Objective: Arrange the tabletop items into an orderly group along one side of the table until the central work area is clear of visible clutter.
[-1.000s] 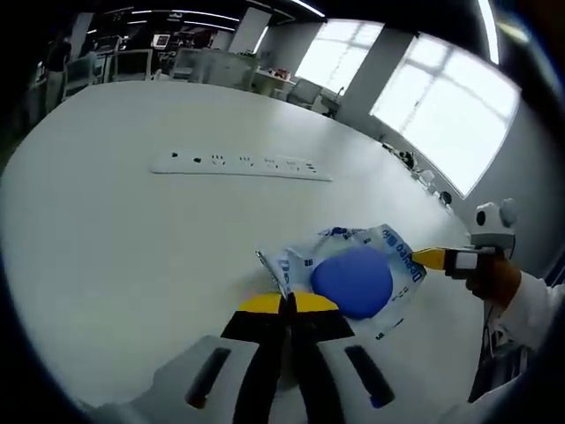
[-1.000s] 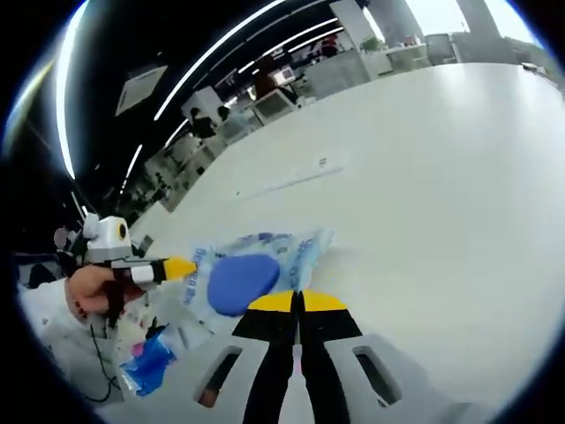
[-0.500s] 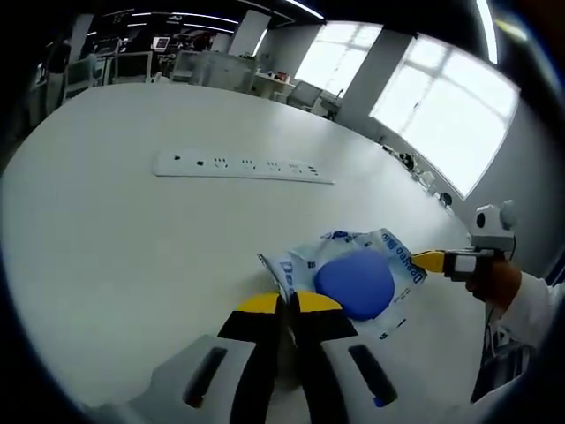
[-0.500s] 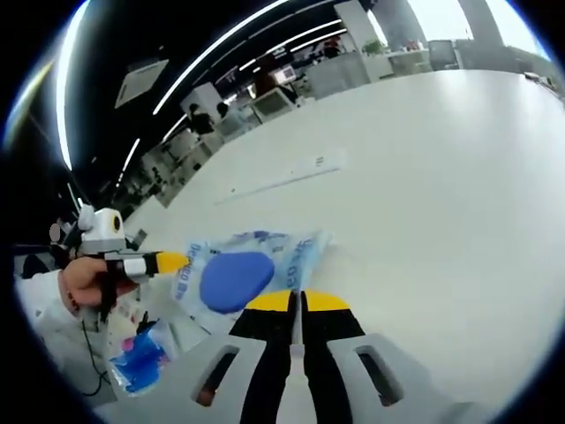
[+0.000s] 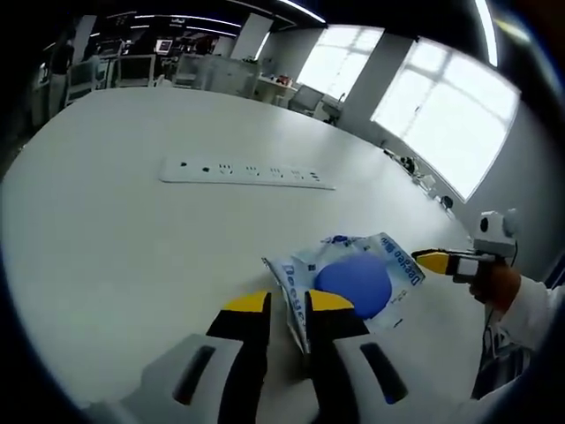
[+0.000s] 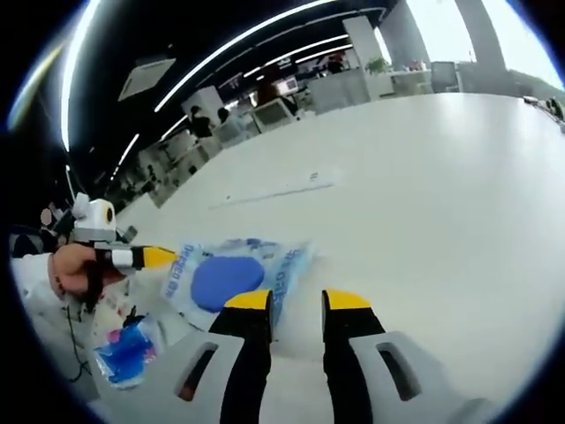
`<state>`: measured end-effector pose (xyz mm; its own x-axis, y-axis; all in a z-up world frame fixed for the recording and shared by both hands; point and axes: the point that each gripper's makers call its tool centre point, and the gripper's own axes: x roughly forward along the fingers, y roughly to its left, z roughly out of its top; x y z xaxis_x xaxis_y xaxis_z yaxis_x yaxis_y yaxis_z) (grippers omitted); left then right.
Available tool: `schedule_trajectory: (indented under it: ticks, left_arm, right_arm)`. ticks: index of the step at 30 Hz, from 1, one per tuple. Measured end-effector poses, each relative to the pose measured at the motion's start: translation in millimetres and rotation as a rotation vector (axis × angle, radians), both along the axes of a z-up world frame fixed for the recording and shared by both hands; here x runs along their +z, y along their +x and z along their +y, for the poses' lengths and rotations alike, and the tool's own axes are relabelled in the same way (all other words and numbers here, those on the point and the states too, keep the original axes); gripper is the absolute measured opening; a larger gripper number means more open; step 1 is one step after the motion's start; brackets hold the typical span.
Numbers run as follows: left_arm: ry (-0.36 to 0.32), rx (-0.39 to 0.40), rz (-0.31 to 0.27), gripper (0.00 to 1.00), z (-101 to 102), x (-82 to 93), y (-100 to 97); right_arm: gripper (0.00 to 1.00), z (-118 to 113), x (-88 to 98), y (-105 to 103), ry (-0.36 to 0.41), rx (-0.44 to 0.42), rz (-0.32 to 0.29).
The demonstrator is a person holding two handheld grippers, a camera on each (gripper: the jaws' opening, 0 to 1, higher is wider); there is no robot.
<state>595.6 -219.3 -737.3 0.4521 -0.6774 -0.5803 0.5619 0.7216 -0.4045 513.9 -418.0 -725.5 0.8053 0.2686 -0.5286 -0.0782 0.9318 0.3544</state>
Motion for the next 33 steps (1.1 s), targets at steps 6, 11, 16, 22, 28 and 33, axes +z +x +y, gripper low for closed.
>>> schedule_trajectory:
  ticks: [6, 11, 16, 22, 28, 33]
  left_arm:
    - [-0.012, 0.01, -0.012, 0.19, 4.0, 9.3, -0.7]
    - [-0.009, 0.014, -0.017, 0.25, 8.8, 12.9, -1.6]
    - [-0.013, 0.022, -0.024, 0.34, 13.3, 19.9, -2.5]
    - [-0.021, 0.044, -0.031, 0.43, 22.6, 29.1, -3.6]
    - [-0.034, 0.052, -0.051, 0.51, 32.3, 46.0, -8.9]
    - [-0.052, 0.044, -0.062, 0.58, 39.8, 55.4, -16.3]
  right_arm:
    - [0.24, -3.0, 6.2, -2.5, -0.008, -0.009, -0.016]
    - [0.28, 0.7, 14.9, -3.1, -0.024, 0.017, -0.041]
    - [0.3, 4.3, 21.9, -4.2, -0.022, 0.029, -0.052]
    - [0.34, 12.5, 29.6, -5.9, -0.019, 0.063, -0.065]
    - [0.42, 20.3, 46.2, -6.8, -0.026, 0.102, -0.108]
    - [0.48, 30.5, 56.1, -8.6, -0.04, 0.152, -0.13]
